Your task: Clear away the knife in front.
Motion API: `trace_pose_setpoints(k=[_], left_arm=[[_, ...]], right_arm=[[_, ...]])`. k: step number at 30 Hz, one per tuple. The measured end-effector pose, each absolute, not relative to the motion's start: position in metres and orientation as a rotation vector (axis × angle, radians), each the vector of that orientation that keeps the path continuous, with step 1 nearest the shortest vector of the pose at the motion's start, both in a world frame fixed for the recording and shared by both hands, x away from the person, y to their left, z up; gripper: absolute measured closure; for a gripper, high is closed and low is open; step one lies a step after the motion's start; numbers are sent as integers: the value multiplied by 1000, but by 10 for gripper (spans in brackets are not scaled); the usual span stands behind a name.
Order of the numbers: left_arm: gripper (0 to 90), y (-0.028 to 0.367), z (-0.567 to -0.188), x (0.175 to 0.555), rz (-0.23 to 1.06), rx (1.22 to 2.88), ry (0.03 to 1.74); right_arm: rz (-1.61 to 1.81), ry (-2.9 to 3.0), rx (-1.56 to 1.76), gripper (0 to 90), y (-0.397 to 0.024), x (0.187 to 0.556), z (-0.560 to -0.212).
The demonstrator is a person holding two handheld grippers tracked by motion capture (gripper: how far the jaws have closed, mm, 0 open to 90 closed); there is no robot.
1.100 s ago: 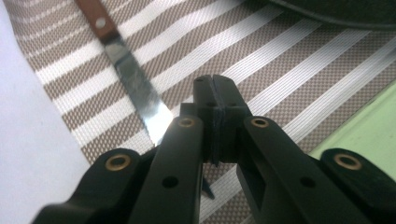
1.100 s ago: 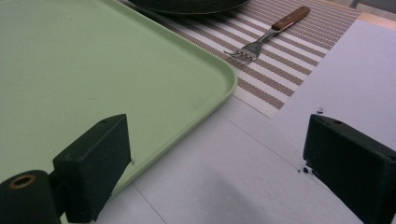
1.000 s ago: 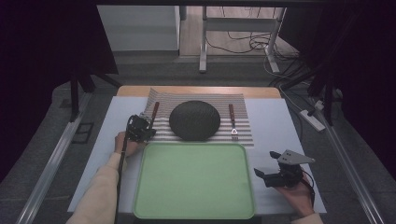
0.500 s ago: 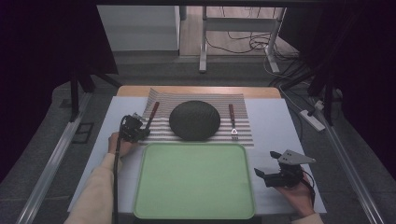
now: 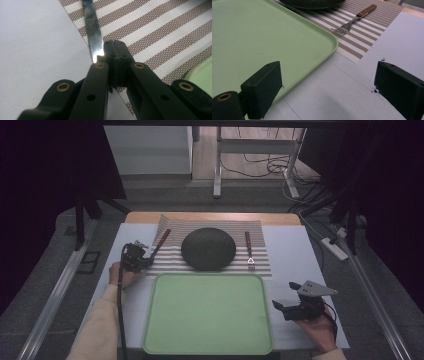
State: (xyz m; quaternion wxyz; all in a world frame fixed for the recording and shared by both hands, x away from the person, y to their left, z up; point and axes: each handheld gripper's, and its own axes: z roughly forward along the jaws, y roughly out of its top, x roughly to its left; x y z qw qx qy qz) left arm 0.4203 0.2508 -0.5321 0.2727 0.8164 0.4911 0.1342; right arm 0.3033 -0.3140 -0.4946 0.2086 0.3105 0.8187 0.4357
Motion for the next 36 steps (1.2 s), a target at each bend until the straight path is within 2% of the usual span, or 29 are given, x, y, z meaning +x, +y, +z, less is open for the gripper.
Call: trace_pose_setpoints(k=[15, 26, 31, 36], left_arm=[[887, 250, -519, 430, 424, 2150, 1284], [887, 241, -515, 503, 471, 2137, 1372], [887, 240, -520, 521, 484, 2111, 1407], [887, 236, -530, 534, 476, 2162, 1422]], right_arm=[[1204, 2280, 866, 78, -313, 304, -495], [1210, 2279, 883, 78, -316, 300, -496], [1215, 2275, 894, 78, -318, 299, -497], [1219, 2268, 903, 79, -321, 295, -496]])
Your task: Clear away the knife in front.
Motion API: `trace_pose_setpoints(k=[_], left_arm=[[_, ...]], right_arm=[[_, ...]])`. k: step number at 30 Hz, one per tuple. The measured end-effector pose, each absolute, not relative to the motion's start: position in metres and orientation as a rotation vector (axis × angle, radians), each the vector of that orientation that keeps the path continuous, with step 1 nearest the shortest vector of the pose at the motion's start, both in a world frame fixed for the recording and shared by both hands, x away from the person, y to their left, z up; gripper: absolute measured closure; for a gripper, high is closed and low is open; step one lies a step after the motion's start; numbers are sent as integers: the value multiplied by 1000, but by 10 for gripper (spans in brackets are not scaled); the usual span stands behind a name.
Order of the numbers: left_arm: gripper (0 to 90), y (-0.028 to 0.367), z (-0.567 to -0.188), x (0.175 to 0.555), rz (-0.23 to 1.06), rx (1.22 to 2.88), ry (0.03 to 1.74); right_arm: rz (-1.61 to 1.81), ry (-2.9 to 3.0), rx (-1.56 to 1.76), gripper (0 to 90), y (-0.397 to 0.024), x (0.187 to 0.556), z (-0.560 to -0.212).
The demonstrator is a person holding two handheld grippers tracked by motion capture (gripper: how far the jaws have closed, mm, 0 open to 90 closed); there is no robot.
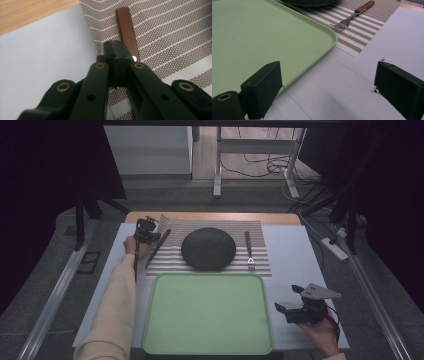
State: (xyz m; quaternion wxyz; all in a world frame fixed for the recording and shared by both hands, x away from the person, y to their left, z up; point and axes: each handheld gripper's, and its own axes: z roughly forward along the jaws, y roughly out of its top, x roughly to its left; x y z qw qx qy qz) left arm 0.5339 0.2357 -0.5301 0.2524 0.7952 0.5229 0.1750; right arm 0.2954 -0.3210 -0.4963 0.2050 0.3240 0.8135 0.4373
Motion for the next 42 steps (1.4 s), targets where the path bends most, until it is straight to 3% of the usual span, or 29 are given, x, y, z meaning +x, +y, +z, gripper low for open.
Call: trace_pose_setpoints(k=[14, 25, 27, 32, 39, 42], left_arm=[[887, 205, -529, 523, 390, 2253, 1262], [871, 202, -523, 518, 393, 2275, 1233], [788, 203, -518, 517, 410, 2270, 1222], [388, 212, -499, 510, 410, 2258, 1237], [253, 217, -488, 504, 323, 2328, 1189], [242, 214, -486, 503, 285, 2386, 1165]], right_arm=[[1221, 2270, 910, 78, -322, 295, -497], [1222, 2273, 908, 78, -320, 298, -497], [1223, 2276, 907, 79, -321, 298, -497], [1228, 2274, 906, 78, -321, 298, -497], [1226, 2277, 905, 79, -320, 298, -497], [1218, 2273, 909, 78, -319, 298, -497]])
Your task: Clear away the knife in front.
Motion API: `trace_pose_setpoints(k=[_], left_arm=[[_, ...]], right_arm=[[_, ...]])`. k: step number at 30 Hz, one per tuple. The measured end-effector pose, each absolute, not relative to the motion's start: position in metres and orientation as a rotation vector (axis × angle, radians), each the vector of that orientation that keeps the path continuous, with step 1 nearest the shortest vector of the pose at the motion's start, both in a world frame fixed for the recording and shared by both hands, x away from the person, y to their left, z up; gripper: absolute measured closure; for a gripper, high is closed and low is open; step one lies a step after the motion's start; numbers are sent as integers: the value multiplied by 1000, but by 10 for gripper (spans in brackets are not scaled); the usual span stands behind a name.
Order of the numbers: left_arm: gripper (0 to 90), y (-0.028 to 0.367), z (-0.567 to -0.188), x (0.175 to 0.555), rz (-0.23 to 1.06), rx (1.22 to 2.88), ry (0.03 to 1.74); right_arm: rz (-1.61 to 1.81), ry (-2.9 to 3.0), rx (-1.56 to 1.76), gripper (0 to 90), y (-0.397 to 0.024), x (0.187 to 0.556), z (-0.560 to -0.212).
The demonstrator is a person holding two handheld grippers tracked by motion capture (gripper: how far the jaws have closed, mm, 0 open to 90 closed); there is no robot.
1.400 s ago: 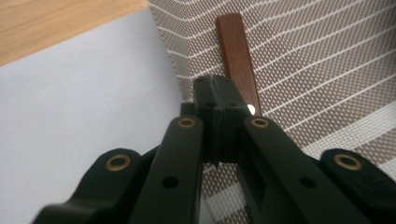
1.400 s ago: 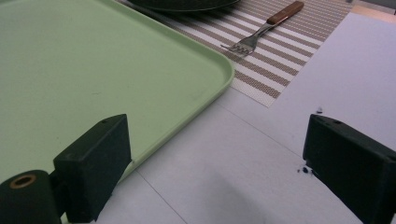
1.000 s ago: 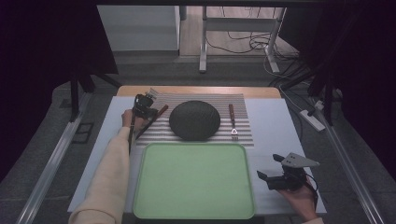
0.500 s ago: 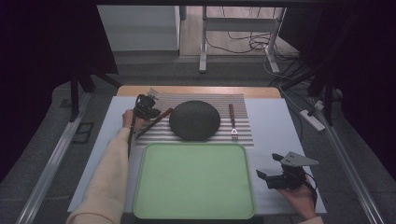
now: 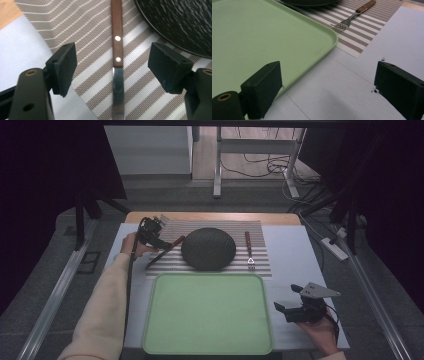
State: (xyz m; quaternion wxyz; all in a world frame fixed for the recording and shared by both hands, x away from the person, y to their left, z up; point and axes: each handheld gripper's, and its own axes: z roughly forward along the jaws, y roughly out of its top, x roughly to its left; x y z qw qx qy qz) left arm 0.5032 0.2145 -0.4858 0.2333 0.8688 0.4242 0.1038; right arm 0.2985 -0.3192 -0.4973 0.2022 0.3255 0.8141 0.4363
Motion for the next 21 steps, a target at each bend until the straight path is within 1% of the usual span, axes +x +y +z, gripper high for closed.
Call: trace_pose_setpoints(k=[3, 9, 11, 17, 18, 19, 20, 21], left_arm=[[242, 213, -487, 504, 280, 2394, 1166], [220, 204, -498, 511, 254, 2471, 1164], [235, 202, -502, 514, 252, 2490, 1164], [364, 201, -509, 520, 225, 2526, 1166], [364, 201, -510, 521, 208, 2531, 1163], [429, 200, -511, 523, 198, 2547, 1156], [449, 200, -512, 524, 189, 2563, 1153], [488, 201, -512, 525, 165, 2556, 1149]], right_arm=[[1216, 2275, 909, 78, -319, 299, -497], [1214, 2276, 909, 79, -319, 299, -498], [1213, 2277, 909, 78, -320, 299, -498], [1209, 2289, 908, 78, -320, 299, -498], [1210, 2283, 911, 78, -320, 299, -498], [1210, 2283, 911, 78, -320, 299, -498], [1210, 2283, 912, 78, -320, 299, -498], [1209, 2283, 912, 79, -320, 299, -498]])
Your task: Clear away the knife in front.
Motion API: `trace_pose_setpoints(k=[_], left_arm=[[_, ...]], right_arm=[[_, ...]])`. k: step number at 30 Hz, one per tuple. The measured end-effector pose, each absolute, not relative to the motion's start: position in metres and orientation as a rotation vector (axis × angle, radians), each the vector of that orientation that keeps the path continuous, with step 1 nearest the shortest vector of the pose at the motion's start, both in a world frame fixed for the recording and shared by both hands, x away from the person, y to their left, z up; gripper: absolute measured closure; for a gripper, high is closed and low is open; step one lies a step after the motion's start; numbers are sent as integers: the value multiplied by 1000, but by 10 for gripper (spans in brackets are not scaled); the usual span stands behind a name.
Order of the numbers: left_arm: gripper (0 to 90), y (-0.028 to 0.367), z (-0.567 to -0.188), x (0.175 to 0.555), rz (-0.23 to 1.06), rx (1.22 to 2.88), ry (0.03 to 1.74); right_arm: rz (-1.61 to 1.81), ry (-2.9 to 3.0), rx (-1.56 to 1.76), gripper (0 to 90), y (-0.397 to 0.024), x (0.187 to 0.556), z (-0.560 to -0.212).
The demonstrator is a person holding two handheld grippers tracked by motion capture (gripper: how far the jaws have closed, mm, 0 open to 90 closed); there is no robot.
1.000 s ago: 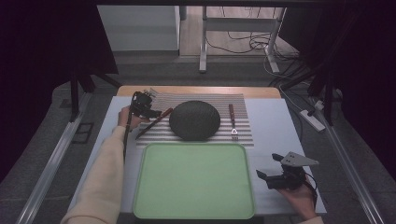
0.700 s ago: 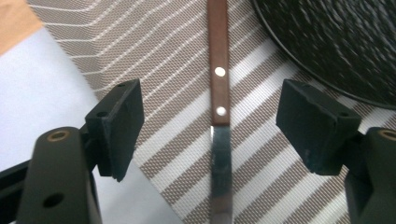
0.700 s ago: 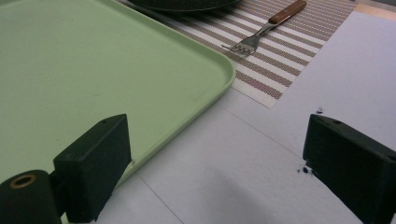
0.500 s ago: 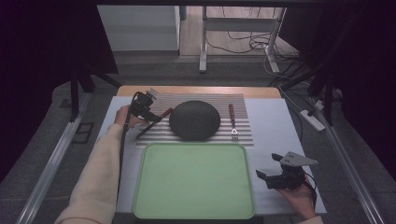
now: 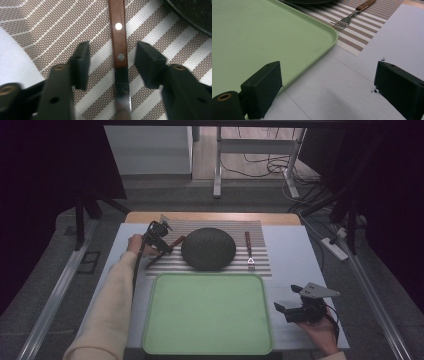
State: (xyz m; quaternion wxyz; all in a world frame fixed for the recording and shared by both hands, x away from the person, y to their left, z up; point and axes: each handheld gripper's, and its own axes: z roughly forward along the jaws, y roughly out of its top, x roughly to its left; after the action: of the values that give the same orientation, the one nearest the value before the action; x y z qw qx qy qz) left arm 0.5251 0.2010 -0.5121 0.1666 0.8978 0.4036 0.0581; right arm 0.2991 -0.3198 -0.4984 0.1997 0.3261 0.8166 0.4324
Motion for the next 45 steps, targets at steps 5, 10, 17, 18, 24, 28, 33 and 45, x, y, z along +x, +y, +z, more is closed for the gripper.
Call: trace_pose_setpoints(k=[5, 10, 17, 18, 24, 28, 33, 45], left_arm=[[625, 201, -510, 529, 127, 2583, 1137], [690, 200, -509, 530, 112, 2611, 1128], [770, 189, -507, 528, 148, 2686, 1102], [771, 189, -507, 528, 148, 2686, 1102], [776, 187, -506, 527, 167, 2699, 1097], [776, 188, -506, 526, 168, 2692, 1087], [776, 191, -501, 523, 173, 2711, 1076], [776, 205, -474, 495, 173, 2673, 1017]], right_arm=[[1209, 2286, 913, 78, -320, 299, -498], [1208, 2289, 913, 78, -321, 299, -499], [1213, 2288, 911, 78, -320, 299, -499], [1213, 2288, 911, 78, -320, 299, -499], [1210, 2287, 912, 78, -320, 299, -498], [1211, 2288, 913, 79, -321, 299, -498], [1213, 2286, 916, 79, -322, 299, -499], [1213, 2285, 916, 79, -322, 299, -498]])
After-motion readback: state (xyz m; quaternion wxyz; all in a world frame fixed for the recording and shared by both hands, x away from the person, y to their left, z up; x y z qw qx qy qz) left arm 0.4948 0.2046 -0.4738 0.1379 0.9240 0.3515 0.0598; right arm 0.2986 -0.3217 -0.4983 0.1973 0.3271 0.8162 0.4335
